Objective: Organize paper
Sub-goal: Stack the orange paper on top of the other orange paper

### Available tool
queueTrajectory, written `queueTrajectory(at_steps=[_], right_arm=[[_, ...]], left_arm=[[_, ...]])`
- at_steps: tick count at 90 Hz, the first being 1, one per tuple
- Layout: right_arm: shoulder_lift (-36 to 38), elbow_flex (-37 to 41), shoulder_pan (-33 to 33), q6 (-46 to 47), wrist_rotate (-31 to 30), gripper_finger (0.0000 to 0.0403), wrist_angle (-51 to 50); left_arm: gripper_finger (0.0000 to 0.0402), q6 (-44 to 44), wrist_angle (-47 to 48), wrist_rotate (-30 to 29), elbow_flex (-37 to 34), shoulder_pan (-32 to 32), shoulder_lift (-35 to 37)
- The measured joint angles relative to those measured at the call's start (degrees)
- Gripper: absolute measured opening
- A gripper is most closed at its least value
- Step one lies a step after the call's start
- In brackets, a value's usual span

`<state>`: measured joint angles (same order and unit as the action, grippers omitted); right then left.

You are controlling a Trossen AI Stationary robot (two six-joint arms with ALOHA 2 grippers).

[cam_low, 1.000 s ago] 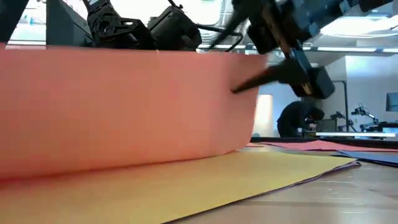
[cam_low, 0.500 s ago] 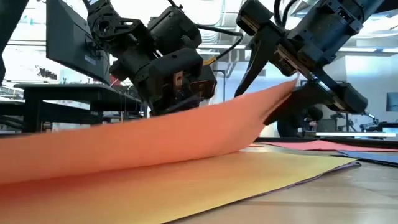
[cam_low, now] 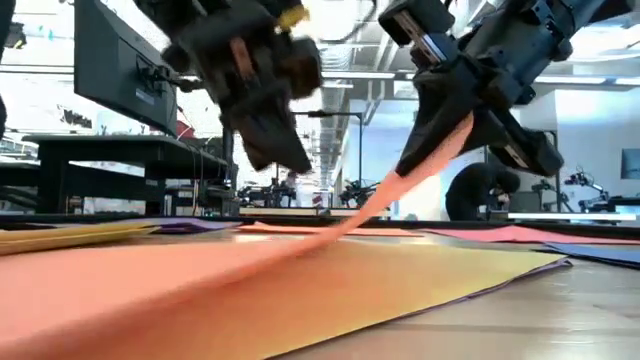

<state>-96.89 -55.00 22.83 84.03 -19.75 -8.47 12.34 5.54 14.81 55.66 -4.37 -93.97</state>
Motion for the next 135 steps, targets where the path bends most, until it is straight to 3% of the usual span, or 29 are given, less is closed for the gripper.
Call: queueTrajectory(at_steps=[21,30,38,45,51,60,67,77,99,125,135], right_arm=[[5.1,0.0,-8.3,-15.3,9.7,0.0,-0.1],[7.3,0.0,-14.5,-22.3,15.3,0.0,0.0],[8.7,0.0,-20.9,-23.7,16.7,0.0,0.9],[9.0,0.0,-26.3,-18.9,12.5,0.0,2.2],[9.0,0.4,-29.9,-11.3,4.1,0.0,3.3],[9.0,4.6,-32.8,-0.9,-7.1,0.0,12.6],[8.9,8.4,-33.5,4.6,-11.0,0.0,18.9],[8.8,12.1,-33.1,11.1,-15.4,0.0,20.6],[4.9,14.4,-32.6,16.9,-16.3,0.0,21.4],[-7.1,13.3,-33.6,18.6,-17.1,0.0,44.5],[-9.4,12.0,-34.0,20.6,-19.7,0.0,45.8]], left_arm=[[0.0,-6.4,18.8,-7.4,0.1,5.7,15.1],[0.0,-9.1,23.9,-7.7,0.1,9.8,19.1],[0.0,-8.8,27.2,-7.7,0.1,13.8,21.6],[0.0,-7.8,29.1,-7.8,0.1,17.1,23.3],[0.0,-5.8,30.3,-7.7,0.1,19.6,24.8],[0.0,-2.6,31.8,-7.8,0.1,21.8,27.4],[0.0,-0.8,31.9,-7.8,0.1,22.6,29.2],[0.0,-0.4,31.7,-7.7,0.1,23.0,31.3],[0.0,0.6,31.3,-7.7,0.1,23.0,32.1],[0.0,2.3,31.1,-7.7,0.1,23.0,32.0],[0.0,2.5,31.1,-7.8,0.1,23.0,32.0]])
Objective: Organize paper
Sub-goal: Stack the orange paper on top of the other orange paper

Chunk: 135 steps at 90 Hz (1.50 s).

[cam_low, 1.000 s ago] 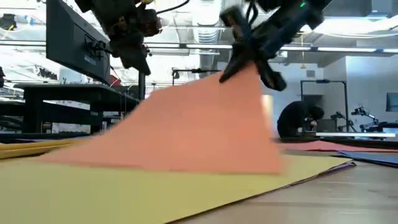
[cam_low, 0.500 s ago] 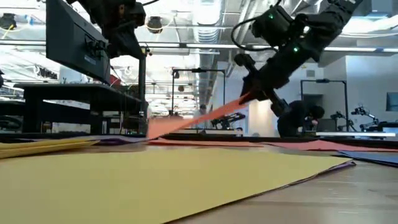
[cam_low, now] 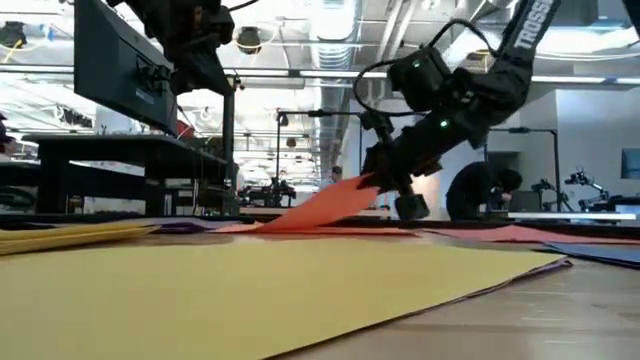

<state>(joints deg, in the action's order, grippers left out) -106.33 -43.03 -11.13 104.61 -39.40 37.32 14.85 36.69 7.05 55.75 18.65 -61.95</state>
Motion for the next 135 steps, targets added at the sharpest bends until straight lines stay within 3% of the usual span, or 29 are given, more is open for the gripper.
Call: queueTrajectory(at_steps=[28,61,99,109,135], right_arm=[[1.1,0.1,-1.8,1.5,-2.8,0.0,-5.2],[1.1,0.0,-2.2,-1.4,0.1,0.0004,-5.6],[1.1,0.0,-2.9,-10.8,1.9,0.0112,-8.4],[2.8,0.0,-2.7,-15.4,2.0,0.0125,-13.1],[14.9,0.0,-3.7,-25.5,2.0,0.0128,-37.9]], left_arm=[[0.0,0.9,0.3,0.0,0.0,0.1,0.0],[0.0,-0.7,0.3,-0.1,0.0,0.1,0.0],[0.0,-0.9,4.2,0.0,0.0,0.1,0.0],[0.0,-0.9,5.7,-0.1,0.0,0.1,0.0],[0.0,-2.1,6.8,0.0,0.0,0.1,0.0]])
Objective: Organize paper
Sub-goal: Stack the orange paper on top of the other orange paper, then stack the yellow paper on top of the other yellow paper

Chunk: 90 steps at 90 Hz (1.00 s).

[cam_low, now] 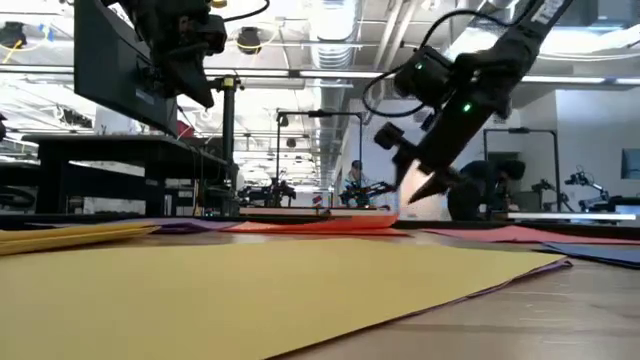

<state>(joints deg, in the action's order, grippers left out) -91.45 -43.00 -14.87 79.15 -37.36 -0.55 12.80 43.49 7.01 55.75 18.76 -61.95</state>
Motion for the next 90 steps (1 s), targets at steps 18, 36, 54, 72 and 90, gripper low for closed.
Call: queueTrajectory(at_steps=[18,36,54,72,90], right_arm=[[13.7,0.0,-0.3,-16.5,6.3,0.0128,-7.4],[24.3,0.0,5.2,-24.6,25.8,0.0128,-8.3],[24.2,0.0,15.9,-16.1,26.6,0.0128,-12.3],[16.6,0.0,25.7,-9.9,27.7,0.0128,-14.1],[8.4,0.0,29.9,-9.5,32.3,0.0128,-12.8]], left_arm=[[0.0,-1.1,0.0,0.0,0.0,0.0,0.0],[0.0,-1.2,-1.4,0.1,0.0,-0.3,0.0],[0.0,-0.9,-7.3,1.8,0.0,-3.3,0.0],[0.0,3.6,-13.2,2.4,0.0,-9.7,-3.0],[0.0,10.4,-17.5,1.9,0.0,-17.6,-13.0]])
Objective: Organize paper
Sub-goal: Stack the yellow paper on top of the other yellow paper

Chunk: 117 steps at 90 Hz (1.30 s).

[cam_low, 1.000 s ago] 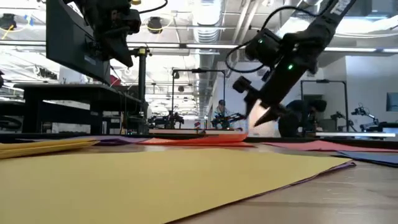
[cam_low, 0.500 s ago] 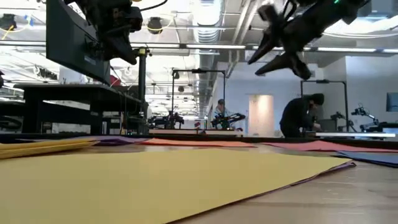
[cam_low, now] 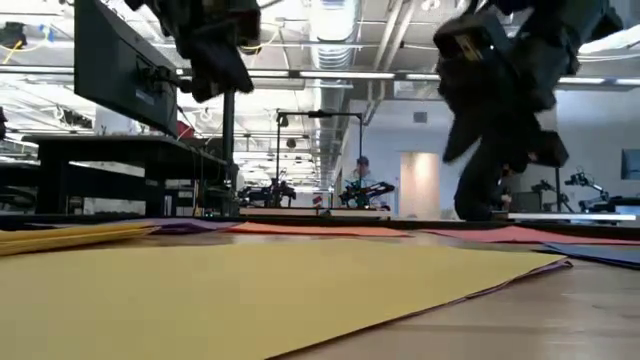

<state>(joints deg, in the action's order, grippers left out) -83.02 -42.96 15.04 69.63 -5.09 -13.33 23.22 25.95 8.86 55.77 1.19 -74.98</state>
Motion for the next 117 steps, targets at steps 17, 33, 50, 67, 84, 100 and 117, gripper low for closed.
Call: queueTrajectory(at_steps=[17,33,50,67,84,100,117], right_arm=[[-5.0,0.0,0.0,-1.1,4.9,0.0128,0.5],[-8.0,0.0,-1.3,-3.8,4.9,0.0128,0.6],[-9.2,0.0,-2.1,-6.2,5.0,0.0128,1.8],[-9.2,0.0,-2.1,-7.2,5.2,0.0128,2.8],[-9.2,0.0,-2.0,-7.3,5.2,0.0128,2.9],[-9.2,0.0,-2.1,-7.3,5.2,0.0128,3.0],[-11.3,-0.2,-2.4,-8.5,5.3,0.0128,4.2]], left_arm=[[0.0,6.9,-7.0,-1.9,0.0,-7.7,-12.5],[0.0,13.6,-17.1,-1.9,0.0,-12.8,-22.8],[0.0,19.7,-27.3,-2.2,0.0,-14.3,-30.0],[0.0,22.6,-30.3,-2.6,0.1,-14.3,-34.4],[0.0,22.7,-30.7,-3.2,0.1,-14.0,-34.8],[0.0,22.6,-31.5,-3.7,0.1,-13.9,-34.9],[0.0,22.5,-32.2,-3.9,0.0,-13.9,-34.9]])
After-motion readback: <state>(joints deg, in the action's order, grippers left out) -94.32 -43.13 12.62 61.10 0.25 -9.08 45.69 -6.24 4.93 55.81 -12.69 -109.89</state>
